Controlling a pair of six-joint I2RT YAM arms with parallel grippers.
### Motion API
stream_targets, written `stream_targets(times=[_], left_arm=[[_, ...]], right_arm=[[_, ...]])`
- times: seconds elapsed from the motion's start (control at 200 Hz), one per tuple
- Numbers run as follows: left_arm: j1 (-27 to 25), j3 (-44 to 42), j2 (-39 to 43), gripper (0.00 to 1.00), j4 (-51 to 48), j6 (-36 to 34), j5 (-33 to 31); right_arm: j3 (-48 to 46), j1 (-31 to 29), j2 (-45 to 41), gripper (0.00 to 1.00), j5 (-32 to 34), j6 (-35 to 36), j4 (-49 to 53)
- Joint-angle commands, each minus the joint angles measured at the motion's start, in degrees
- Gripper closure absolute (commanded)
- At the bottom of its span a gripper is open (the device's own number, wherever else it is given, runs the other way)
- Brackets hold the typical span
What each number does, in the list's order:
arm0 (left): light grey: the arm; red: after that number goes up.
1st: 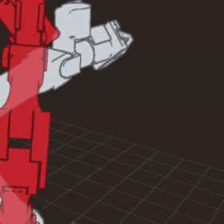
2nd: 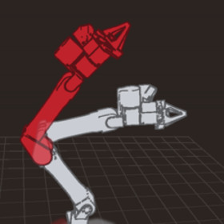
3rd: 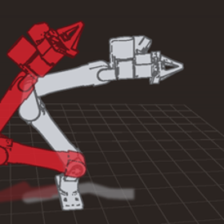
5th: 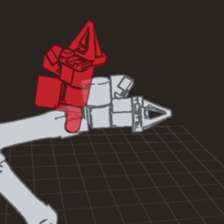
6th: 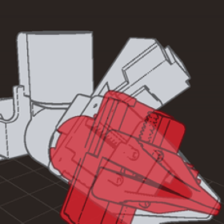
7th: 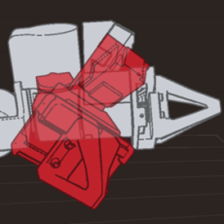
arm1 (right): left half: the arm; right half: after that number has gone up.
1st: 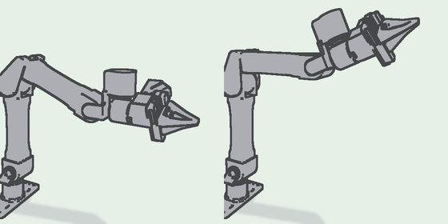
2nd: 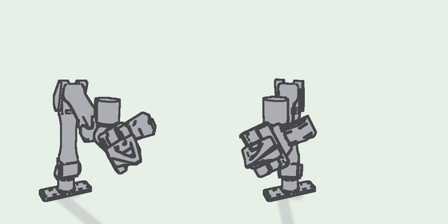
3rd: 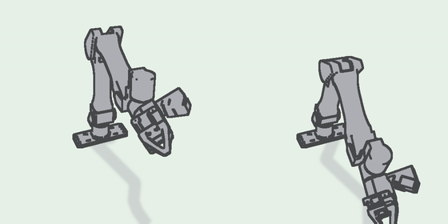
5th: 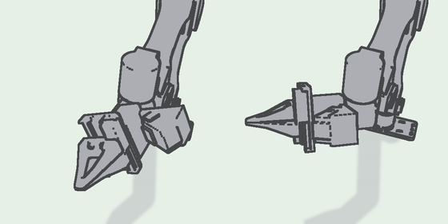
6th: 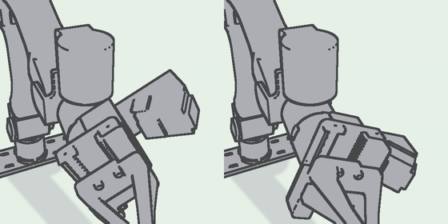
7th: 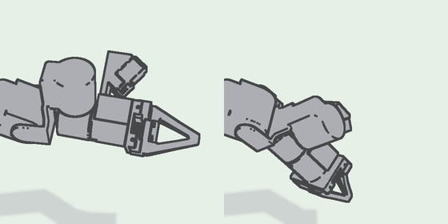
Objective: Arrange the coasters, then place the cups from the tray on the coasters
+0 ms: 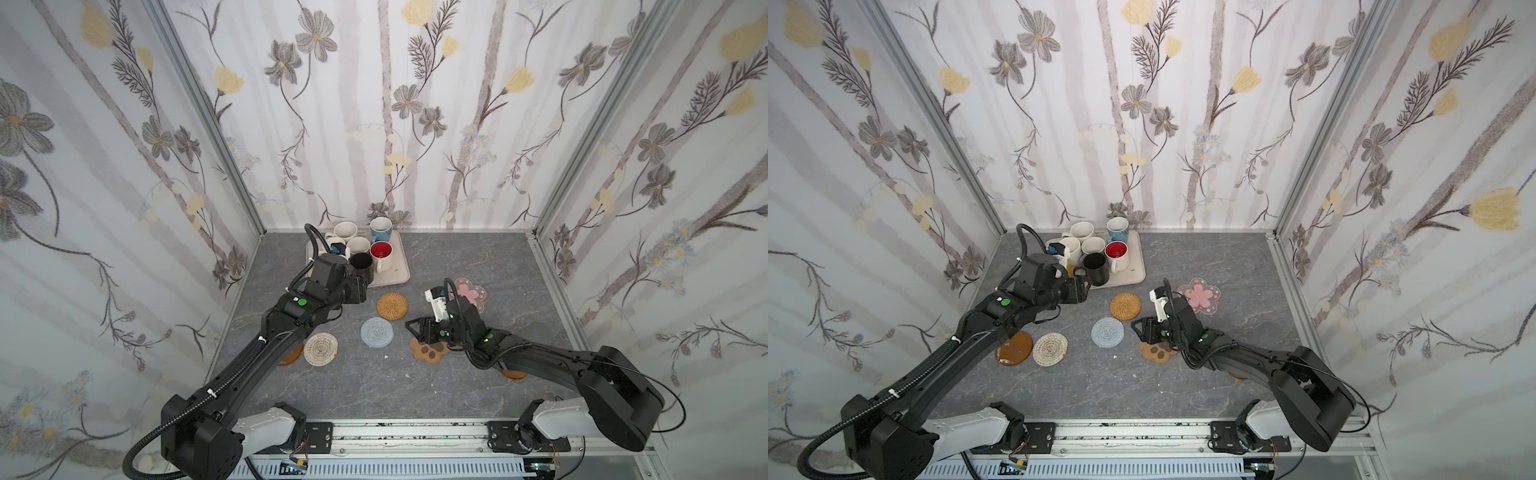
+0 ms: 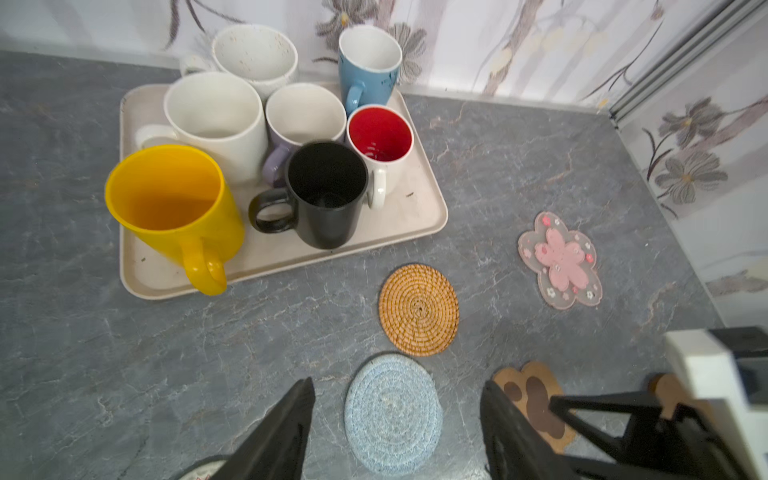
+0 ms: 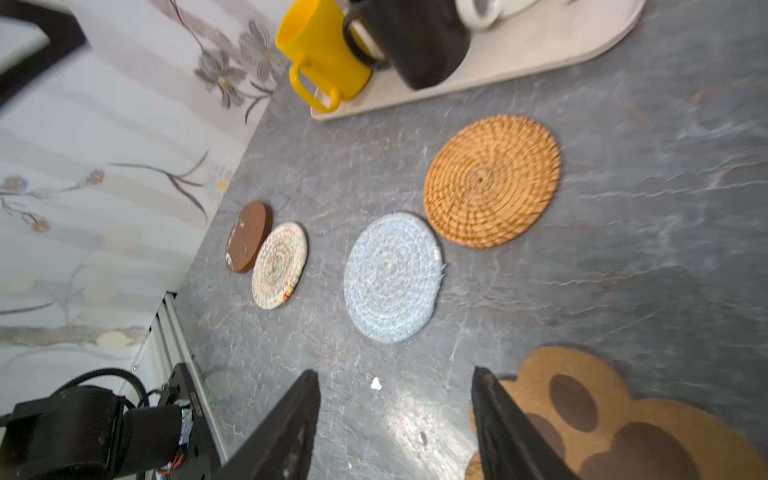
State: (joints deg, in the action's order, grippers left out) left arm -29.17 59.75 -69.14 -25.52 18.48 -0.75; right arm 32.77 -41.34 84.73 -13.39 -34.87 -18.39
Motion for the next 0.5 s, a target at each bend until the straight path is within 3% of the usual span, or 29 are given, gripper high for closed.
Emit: stream_targets(times=[0.0,0.265,0.495], left_arm=[[-1.2,-2.7,-1.5,0.39,0.0,1.0,-1.2],[-4.0,-8.3,-7.4,0.53,1.4,2.1,1.5],[-5.4,-6.9,-13.8,0.69,3.1,2.3,3.3]], right_arm=[[-3.0,3.1,-4.3,0.37,0.5,1.5,-2.4],[-9.1,12.0,-12.3,0.32,-1.2,3.8,-2.3],[-12.3,16.3,-11.4,0.30,-4.0,3.9,-5.8]])
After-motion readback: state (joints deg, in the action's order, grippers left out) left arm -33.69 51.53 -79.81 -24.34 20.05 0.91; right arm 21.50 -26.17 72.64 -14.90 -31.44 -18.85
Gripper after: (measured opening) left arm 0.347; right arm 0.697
